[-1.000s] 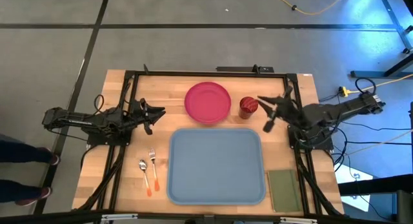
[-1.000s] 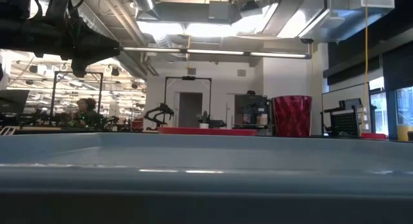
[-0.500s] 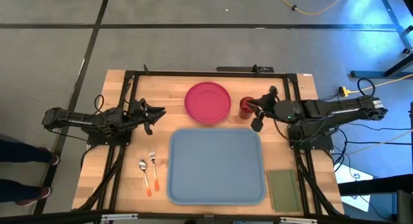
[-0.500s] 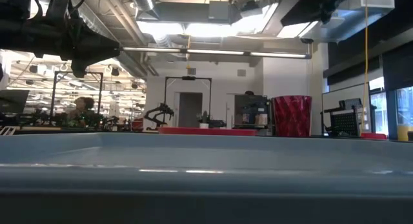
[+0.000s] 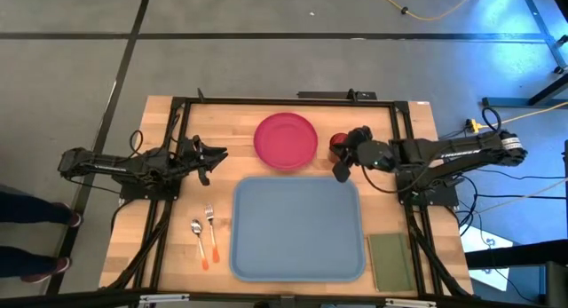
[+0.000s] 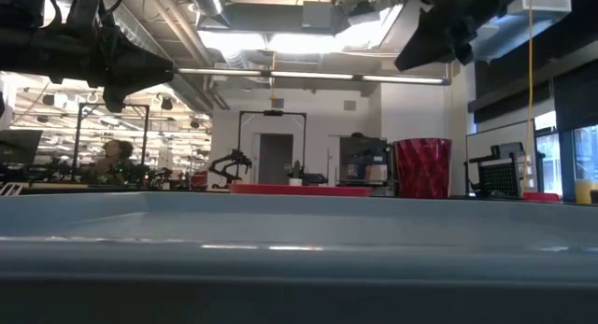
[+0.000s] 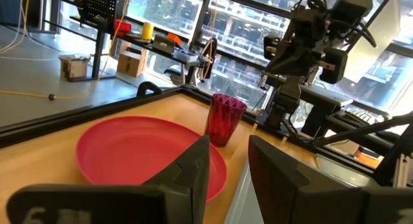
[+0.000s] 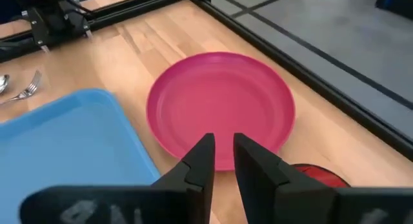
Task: Pick and place plate/cup/fork/spoon on tray
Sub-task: Put the pink cup on the blue tray
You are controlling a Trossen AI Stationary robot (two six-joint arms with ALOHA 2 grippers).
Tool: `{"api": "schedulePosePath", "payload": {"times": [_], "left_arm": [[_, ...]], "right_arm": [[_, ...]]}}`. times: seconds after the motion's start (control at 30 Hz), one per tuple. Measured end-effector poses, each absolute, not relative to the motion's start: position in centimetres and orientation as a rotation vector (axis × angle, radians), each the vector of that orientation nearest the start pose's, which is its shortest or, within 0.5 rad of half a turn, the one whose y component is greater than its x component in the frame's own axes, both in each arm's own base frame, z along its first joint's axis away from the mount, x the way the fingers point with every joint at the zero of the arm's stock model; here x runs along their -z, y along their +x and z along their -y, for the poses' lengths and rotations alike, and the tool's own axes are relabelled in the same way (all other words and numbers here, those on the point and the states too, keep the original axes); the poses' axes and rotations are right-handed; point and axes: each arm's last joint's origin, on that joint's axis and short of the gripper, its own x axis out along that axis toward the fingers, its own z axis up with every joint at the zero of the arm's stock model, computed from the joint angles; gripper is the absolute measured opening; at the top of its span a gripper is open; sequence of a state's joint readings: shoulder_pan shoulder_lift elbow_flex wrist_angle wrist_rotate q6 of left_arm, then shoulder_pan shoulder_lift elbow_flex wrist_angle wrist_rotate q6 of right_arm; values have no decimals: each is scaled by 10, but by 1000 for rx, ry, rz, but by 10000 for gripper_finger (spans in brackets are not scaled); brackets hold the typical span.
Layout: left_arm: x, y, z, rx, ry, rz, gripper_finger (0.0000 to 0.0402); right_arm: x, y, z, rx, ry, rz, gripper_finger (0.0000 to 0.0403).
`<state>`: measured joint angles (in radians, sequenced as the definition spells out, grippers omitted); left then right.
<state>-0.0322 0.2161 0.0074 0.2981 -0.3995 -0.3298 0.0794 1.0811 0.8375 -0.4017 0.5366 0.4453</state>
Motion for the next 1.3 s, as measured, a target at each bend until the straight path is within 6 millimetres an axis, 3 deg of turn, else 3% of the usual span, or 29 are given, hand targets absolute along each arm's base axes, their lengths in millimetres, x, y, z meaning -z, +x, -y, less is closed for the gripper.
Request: {"api": "schedulePosePath", "payload": {"times": [0.6, 0.97, 1.1, 1.3], "left_arm": [[-176, 109, -8, -350, -344, 143, 99], [-176, 109, -8, -350, -343, 141, 99], [-176, 109, -8, -350, -344, 141, 99], [-176, 109, -8, -350, -343, 141, 99]], "right_arm": [[-265, 224, 33, 577, 508, -625, 64], [-259, 217, 41, 630, 626, -686, 66], [-258, 215, 40, 641, 648, -706, 88], [-255, 220, 41, 642, 649, -707, 169]]}}
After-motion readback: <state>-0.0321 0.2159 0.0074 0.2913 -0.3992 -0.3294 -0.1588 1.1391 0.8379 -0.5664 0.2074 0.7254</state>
